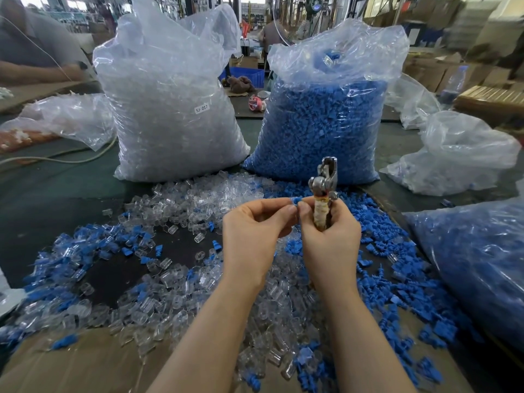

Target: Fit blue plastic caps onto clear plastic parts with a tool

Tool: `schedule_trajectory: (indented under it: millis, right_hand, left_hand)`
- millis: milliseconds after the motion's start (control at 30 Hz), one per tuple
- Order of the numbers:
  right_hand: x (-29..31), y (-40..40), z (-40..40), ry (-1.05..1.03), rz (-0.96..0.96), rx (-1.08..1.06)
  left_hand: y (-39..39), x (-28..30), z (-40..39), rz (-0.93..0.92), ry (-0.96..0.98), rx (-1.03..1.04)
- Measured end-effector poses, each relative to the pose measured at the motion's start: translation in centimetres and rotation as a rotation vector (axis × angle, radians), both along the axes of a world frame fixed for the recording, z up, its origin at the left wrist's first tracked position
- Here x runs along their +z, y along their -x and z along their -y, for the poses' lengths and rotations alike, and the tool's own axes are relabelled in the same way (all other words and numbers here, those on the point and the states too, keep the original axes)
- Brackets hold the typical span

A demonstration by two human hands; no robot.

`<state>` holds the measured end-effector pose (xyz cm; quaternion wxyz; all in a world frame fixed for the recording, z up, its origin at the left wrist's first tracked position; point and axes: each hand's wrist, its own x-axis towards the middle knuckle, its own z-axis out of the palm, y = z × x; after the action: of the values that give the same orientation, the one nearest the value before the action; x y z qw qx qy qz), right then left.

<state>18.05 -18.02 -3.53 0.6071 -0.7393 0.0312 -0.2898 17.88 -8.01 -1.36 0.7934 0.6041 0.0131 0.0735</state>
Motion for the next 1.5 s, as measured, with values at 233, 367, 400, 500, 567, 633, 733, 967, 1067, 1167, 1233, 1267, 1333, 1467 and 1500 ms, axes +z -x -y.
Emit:
schedule_trajectory:
  millis: [233,367,400,500,567,633,733,967,1067,1167,1233,1267,1333,1467,1500]
  right_hand:
    - [0.2,0.0,0.0,0.016,-0.022,0.032]
    - [0.3,0.0,0.0,0.053,-0.04,0.052]
    - [0.4,0.1,-0.1,0.053,-0.043,0.059]
    - [0.6,0.2,-0.2,0.052,-0.063,0.084]
    - [0.7,0.3,-0.4,0.068,-0.078,0.103]
    - [1.0,0.4,-0.4,0.077,-0.094,0.129]
    - [1.2,0.3,0.4,0.109,-0.137,0.191]
    - [1.1,0.3,2.1,0.33,-0.334,0.315]
    - [1.2,0.4,1.8,0.355,-0.349,0.357]
    - [1.2,0.4,1.7,0.355,-0.347,0.371]
    - [1.2,0.4,1.6,0.352,-0.346,0.384]
    - [1.2,0.4,1.7,0.354,-0.348,0.392]
    - [1.1,0.4,1.8,0.366,-0.352,0.408]
    - [1.0,0.3,2.0,0.425,-0.34,0.404]
    - [1.0,0.3,2.0,0.444,-0.336,0.396]
  left_hand:
    - [0.1,0.0,0.1,0.081,-0.106,0.085]
    - [0.0,-0.2,0.0,0.109,-0.157,0.136]
    - [0.0,-0.3,-0.1,0.11,-0.16,0.144]
    - [-0.1,-0.4,-0.2,0.108,-0.171,0.167]
    - [-0.2,-0.5,-0.3,0.108,-0.189,0.19]
    - [-0.3,-0.6,-0.5,0.112,-0.192,0.202]
    - [-0.4,-0.6,-0.8,0.118,-0.174,0.206]
    - [-0.8,-0.6,-1.5,0.139,-0.107,0.206]
    - [-0.9,-0.7,-1.6,0.142,-0.11,0.183]
    - [-1.0,-0.7,-1.6,0.148,-0.129,0.157]
    - [-0.9,-0.7,-1.6,0.148,-0.133,0.143]
    - [-0.9,-0.7,-1.6,0.146,-0.129,0.138]
    - [-0.9,-0.7,-1.7,0.137,-0.119,0.131]
    - [-0.9,-0.6,-1.9,0.127,-0.117,0.098]
    - [-0.8,-0.5,-1.9,0.127,-0.114,0.09]
